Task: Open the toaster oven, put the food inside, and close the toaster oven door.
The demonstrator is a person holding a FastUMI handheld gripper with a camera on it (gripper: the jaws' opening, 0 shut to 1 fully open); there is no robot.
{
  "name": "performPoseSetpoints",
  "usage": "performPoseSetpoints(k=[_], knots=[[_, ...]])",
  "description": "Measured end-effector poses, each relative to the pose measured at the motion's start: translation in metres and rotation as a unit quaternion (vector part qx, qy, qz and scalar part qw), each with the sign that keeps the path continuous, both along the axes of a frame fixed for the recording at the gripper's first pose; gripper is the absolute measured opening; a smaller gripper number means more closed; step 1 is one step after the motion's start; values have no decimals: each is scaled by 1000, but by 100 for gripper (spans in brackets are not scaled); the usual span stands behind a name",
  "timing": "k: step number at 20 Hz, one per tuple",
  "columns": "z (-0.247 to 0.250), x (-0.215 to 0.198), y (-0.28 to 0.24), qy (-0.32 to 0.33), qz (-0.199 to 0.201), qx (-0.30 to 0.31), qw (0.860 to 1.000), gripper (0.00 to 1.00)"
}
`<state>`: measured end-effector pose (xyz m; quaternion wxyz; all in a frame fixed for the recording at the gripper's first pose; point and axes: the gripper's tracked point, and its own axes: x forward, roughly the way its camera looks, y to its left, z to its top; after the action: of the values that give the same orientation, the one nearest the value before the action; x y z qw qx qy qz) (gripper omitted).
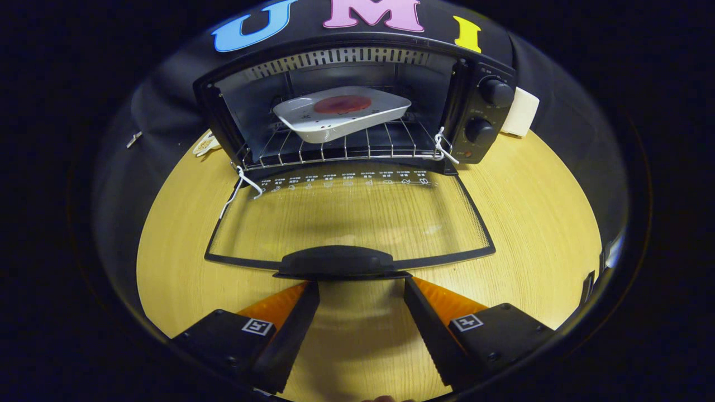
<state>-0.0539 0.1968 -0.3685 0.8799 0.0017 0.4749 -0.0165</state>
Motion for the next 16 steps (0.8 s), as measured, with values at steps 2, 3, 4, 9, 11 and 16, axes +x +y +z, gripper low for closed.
performPoseSetpoints(k=[2,3,4,9,11,16], knots=[[-1,0,1,-1,5,-2,1000,99],[-2,0,1,0,6,-1,1000,99],[-1,1,2,1,10,0,1000,99],[12,-2,1,-10,24,14,1000,99],[21,-3,1,-20,32,13,999,100],[50,-4,3,-40,26,35,998,100]])
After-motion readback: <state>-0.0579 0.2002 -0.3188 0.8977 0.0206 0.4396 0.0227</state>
